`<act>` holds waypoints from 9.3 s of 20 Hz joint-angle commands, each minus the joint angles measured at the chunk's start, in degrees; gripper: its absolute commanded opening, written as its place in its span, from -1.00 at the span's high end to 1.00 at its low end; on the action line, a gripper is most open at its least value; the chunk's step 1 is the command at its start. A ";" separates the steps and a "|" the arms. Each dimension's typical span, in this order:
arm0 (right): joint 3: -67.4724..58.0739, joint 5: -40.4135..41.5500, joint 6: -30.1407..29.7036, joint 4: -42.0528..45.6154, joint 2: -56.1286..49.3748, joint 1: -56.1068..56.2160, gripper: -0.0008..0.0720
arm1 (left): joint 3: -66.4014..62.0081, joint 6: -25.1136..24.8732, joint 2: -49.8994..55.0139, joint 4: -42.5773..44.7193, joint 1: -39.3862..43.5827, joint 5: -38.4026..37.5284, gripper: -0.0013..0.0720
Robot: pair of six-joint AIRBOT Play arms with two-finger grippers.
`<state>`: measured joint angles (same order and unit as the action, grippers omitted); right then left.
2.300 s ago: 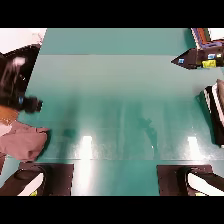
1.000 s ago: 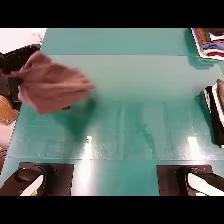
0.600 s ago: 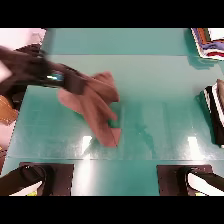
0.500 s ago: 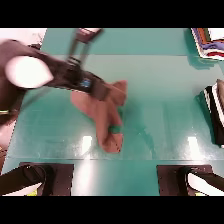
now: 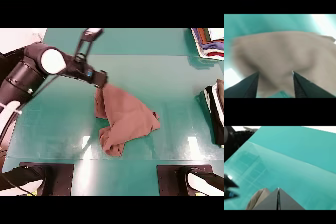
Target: Fold the shirts.
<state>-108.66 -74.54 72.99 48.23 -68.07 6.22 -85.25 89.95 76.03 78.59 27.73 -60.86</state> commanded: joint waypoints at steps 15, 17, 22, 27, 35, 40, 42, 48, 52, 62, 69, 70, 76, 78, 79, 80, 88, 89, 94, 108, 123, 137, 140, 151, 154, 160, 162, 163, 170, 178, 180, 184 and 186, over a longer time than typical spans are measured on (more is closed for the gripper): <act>15.56 -1.95 1.77 3.30 2.93 0.00 0.92 | 11.23 -10.88 18.47 -24.17 -10.40 15.58 0.85; 23.39 -3.32 5.75 10.64 4.63 -0.02 0.92 | 9.20 -10.88 17.86 -24.09 -12.44 12.81 0.89; 49.40 -5.99 11.15 15.28 9.11 -3.76 0.36 | 6.69 -10.97 12.70 -19.78 -16.55 9.79 0.89; 70.79 7.15 9.03 0.24 5.90 -4.39 -0.58 | 6.71 -10.93 11.89 -17.81 -16.59 7.69 0.89; 68.11 17.68 -0.22 -17.64 -10.58 0.44 -0.37 | 6.71 -10.95 11.89 -17.68 -16.59 7.41 0.89; 60.83 17.33 -0.02 -14.62 -17.31 6.36 0.59 | 6.69 -10.95 11.87 -16.94 -16.59 6.43 0.89; 58.60 17.42 -0.02 -11.89 -16.17 6.91 0.92 | 6.69 -10.88 10.93 -15.17 -16.59 5.92 0.89; 45.88 13.22 1.11 -4.46 0.92 0.98 0.93 | 4.00 -10.80 -7.06 -3.65 -16.59 7.37 0.89; 34.40 7.37 1.11 -4.44 12.57 -4.63 0.93 | -0.55 -10.91 -21.62 -4.26 -16.59 6.95 0.89; 11.47 -1.49 2.10 4.33 23.47 -17.88 0.93 | -9.75 -10.27 -38.36 -6.71 -16.59 1.51 0.89; 3.96 -8.46 6.78 4.63 6.36 -10.10 0.93 | 1.01 -7.39 -28.87 -8.02 -16.59 -19.74 0.89; 5.92 -8.68 8.02 6.03 3.52 -7.54 0.93 | 5.40 -7.43 -27.45 -7.87 -16.59 -20.24 0.89; 15.43 1.51 9.60 15.37 -14.05 0.59 0.93 | 25.66 -9.38 -19.02 -1.27 -16.59 5.77 0.89; 14.03 3.85 9.62 14.32 -18.75 0.59 0.93 | 24.81 -9.40 -14.51 -1.20 -16.59 15.30 0.89; 12.41 3.80 9.62 14.40 -20.76 0.59 0.93 | 24.13 -9.40 -12.24 -1.16 -16.59 19.12 0.89; 10.69 3.87 9.62 14.40 -22.40 0.59 0.93 | 23.02 -9.40 -9.53 -1.18 -16.59 22.64 0.89; 5.53 2.60 9.70 14.12 -26.40 0.11 -0.22 | 10.56 -8.94 6.67 -0.87 -16.61 30.18 -0.42; 5.53 1.77 9.70 13.31 -26.12 -0.33 -0.29 | 9.53 -8.94 6.51 -0.98 -17.00 28.87 -0.39; 9.22 -6.67 8.72 11.32 -21.29 -4.57 -0.26 | 3.91 -8.94 4.15 -2.60 -25.66 5.86 -0.39; 36.11 1.49 6.75 6.62 -6.71 -4.37 -0.26 | 31.93 -17.14 6.01 -30.12 -30.08 13.27 -0.39; 41.70 -4.04 6.69 10.40 -2.27 -10.05 -0.26 | 20.28 -12.76 -2.75 -16.50 -26.95 6.73 0.89; 81.92 5.75 7.30 4.94 9.25 -7.56 -0.46 | 20.26 -12.81 -12.81 -12.87 -26.93 -6.01 0.89; 81.96 9.05 9.25 4.15 9.09 -2.80 -0.45 | 20.26 -12.81 -12.81 -12.87 -26.95 -5.99 0.89; 63.78 6.12 6.64 4.31 15.30 -4.52 0.93 | 14.62 -12.07 -24.57 -12.57 -26.95 -6.62 0.89; 45.35 5.49 6.58 4.35 21.09 -10.32 0.93 | 3.96 -11.91 -30.69 -12.26 -26.95 -6.43 0.89; 13.31 0.09 5.90 4.35 25.62 -24.48 0.93 | -22.27 -7.21 -34.45 -12.17 -26.95 -6.03 0.89; 6.78 -2.21 5.40 4.48 26.21 -29.73 0.93 | -29.66 -5.20 -34.42 -12.15 -26.95 -6.03 0.89; 4.33 -2.89 5.35 5.29 26.38 -31.67 0.93 | -32.89 -4.57 -34.42 -12.15 -26.95 -5.97 0.89; -8.55 -14.95 7.21 7.28 15.61 -33.00 0.93 | -27.28 -2.69 -33.97 -4.15 -26.95 -9.49 0.89; 11.72 -20.20 10.84 18.08 -4.83 -17.68 0.93 | -0.37 -3.41 -12.20 -4.87 -26.95 -10.60 0.89; 15.19 -18.75 10.84 24.24 -11.41 -12.81 0.93 | 0.20 -3.41 -3.67 -4.92 -26.95 -9.07 0.89; 15.43 -7.78 10.80 25.11 -23.41 -7.78 0.93 | 0.20 -4.98 8.79 -5.49 -26.95 2.93 0.89; 15.43 -0.26 10.82 22.64 -26.34 -7.37 0.93 | 0.20 -4.90 11.34 -5.49 -26.95 9.40 0.89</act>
<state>-94.06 -84.36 83.66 71.22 -88.49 -3.53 -85.60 85.67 81.30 73.69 0.80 -60.86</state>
